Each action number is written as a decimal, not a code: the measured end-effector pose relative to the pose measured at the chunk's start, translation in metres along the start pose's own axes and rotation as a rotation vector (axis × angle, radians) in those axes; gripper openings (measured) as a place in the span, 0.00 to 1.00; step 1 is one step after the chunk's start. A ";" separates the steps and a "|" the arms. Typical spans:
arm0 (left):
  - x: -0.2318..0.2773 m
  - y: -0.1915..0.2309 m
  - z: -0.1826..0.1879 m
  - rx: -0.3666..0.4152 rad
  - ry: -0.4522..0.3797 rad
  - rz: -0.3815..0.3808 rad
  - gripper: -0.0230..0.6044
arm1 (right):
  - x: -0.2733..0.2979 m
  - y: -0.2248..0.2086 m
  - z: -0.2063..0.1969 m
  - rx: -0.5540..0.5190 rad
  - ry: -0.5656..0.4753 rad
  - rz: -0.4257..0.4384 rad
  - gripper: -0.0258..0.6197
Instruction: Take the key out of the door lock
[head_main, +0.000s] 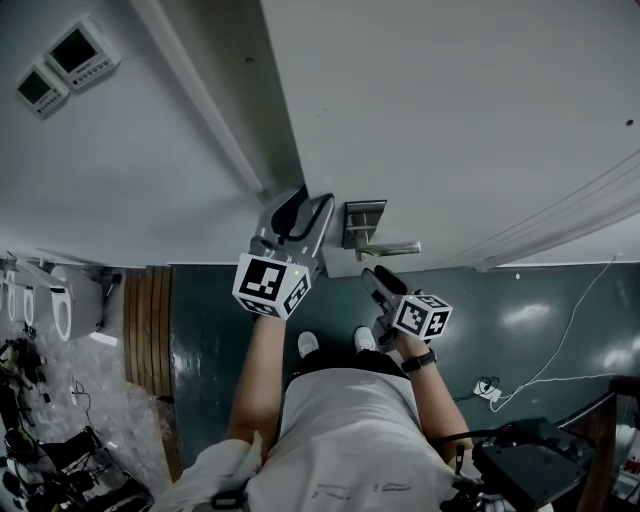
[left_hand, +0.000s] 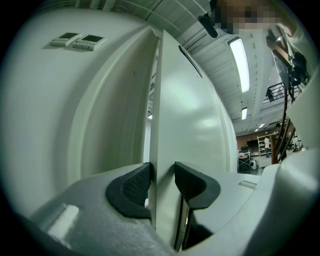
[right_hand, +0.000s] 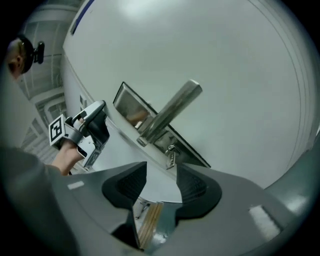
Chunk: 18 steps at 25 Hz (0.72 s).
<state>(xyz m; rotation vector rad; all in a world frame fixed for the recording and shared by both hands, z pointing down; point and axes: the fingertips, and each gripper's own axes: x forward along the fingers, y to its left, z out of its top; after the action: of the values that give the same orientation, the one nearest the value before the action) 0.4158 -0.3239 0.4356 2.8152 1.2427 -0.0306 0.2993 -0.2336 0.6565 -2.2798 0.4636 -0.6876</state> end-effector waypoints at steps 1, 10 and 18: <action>0.000 0.000 0.000 0.000 0.000 0.000 0.29 | 0.005 -0.002 0.000 0.029 -0.007 0.012 0.33; -0.001 -0.001 0.000 0.001 0.003 0.002 0.29 | 0.043 -0.013 -0.005 0.267 -0.042 0.115 0.34; -0.003 -0.001 0.001 0.002 0.000 0.000 0.28 | 0.054 -0.023 -0.002 0.464 -0.101 0.159 0.22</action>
<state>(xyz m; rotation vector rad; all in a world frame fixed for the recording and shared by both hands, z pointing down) 0.4132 -0.3250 0.4350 2.8174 1.2431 -0.0313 0.3442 -0.2454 0.6923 -1.8097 0.3850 -0.5317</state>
